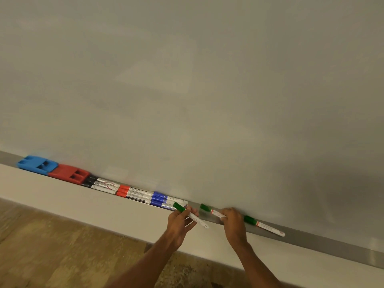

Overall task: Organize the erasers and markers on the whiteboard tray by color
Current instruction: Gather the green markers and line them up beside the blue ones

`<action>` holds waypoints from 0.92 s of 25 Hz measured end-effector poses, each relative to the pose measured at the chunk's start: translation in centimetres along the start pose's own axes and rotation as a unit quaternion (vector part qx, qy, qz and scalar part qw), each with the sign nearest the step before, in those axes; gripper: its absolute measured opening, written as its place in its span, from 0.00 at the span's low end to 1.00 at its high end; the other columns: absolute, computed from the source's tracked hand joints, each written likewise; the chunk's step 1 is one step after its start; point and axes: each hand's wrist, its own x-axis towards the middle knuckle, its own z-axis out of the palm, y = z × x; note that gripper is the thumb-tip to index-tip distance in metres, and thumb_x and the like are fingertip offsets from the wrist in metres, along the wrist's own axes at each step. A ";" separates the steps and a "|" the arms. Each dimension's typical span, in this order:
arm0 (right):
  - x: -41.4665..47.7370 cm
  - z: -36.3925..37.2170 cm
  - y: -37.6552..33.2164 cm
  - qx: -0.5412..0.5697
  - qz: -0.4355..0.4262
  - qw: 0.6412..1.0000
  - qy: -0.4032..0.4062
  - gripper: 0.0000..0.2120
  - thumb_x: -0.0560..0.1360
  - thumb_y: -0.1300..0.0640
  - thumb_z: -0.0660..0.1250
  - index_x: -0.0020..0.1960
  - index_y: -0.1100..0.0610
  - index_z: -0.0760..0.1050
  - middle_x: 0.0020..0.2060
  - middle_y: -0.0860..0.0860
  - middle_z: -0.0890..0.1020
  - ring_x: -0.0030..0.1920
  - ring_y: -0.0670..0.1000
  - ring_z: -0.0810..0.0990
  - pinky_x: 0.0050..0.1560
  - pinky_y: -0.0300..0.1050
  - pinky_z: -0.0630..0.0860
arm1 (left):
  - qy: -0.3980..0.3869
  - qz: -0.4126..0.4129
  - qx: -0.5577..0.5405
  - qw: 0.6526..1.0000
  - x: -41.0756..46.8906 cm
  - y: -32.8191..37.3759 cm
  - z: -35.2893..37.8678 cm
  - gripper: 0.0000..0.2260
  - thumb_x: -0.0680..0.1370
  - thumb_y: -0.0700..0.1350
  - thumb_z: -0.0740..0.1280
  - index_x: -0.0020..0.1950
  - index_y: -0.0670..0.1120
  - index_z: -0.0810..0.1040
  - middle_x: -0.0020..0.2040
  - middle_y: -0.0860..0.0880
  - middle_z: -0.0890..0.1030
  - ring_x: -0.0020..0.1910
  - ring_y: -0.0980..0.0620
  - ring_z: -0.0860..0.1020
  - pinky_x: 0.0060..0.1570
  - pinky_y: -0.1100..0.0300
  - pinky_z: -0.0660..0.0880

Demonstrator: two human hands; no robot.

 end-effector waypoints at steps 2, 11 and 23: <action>0.1 -0.4 -1.1 0.112 0.001 0.993 -0.026 0.09 0.72 0.64 0.68 0.52 0.59 0.80 0.44 0.51 0.82 0.45 0.47 0.80 0.43 0.32 0.75 | 0.008 0.002 0.015 1.000 0.1 -0.4 0.4 0.11 0.78 0.37 0.63 0.59 0.35 0.75 0.52 0.36 0.81 0.55 0.39 0.80 0.51 0.47 0.78; -0.2 -1.2 -2.8 0.218 -0.011 0.971 -0.101 0.07 0.69 0.59 0.73 0.47 0.57 0.81 0.44 0.50 0.85 0.43 0.46 0.83 0.46 0.42 0.81 | -0.041 0.016 0.060 0.997 -0.4 -1.6 2.4 0.10 0.78 0.37 0.64 0.57 0.36 0.76 0.49 0.38 0.83 0.49 0.42 0.82 0.46 0.50 0.79; -1.2 -4.0 1.8 0.199 0.006 0.979 -0.048 0.05 0.72 0.60 0.69 0.48 0.56 0.80 0.45 0.51 0.84 0.46 0.48 0.82 0.49 0.41 0.80 | -0.043 0.021 0.061 0.997 -0.1 -3.6 3.9 0.04 0.77 0.38 0.64 0.49 0.39 0.78 0.47 0.40 0.82 0.49 0.42 0.81 0.48 0.46 0.79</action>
